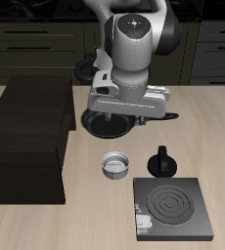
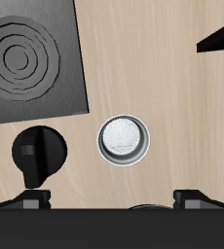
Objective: Place the ramekin on the bottom layer of the wooden shelf
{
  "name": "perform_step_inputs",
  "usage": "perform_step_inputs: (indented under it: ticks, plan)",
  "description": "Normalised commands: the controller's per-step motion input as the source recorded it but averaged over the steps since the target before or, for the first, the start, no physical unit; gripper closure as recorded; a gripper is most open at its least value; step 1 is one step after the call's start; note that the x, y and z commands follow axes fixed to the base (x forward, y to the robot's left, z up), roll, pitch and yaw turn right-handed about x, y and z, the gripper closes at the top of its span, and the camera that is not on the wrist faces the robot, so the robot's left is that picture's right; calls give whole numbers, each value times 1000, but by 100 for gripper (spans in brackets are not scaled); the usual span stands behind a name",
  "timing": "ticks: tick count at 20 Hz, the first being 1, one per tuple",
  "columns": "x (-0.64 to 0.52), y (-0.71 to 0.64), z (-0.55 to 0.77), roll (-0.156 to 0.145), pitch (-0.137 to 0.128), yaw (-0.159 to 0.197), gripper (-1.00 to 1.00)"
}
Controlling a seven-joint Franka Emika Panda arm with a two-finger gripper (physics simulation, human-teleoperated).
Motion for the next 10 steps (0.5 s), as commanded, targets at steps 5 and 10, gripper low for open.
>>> perform_step_inputs:
  ticks: [5,10]
  plan:
    - [117,-4,-266,-7,21,-18,-100]
    - [83,33,-208,3,1,19,-100]
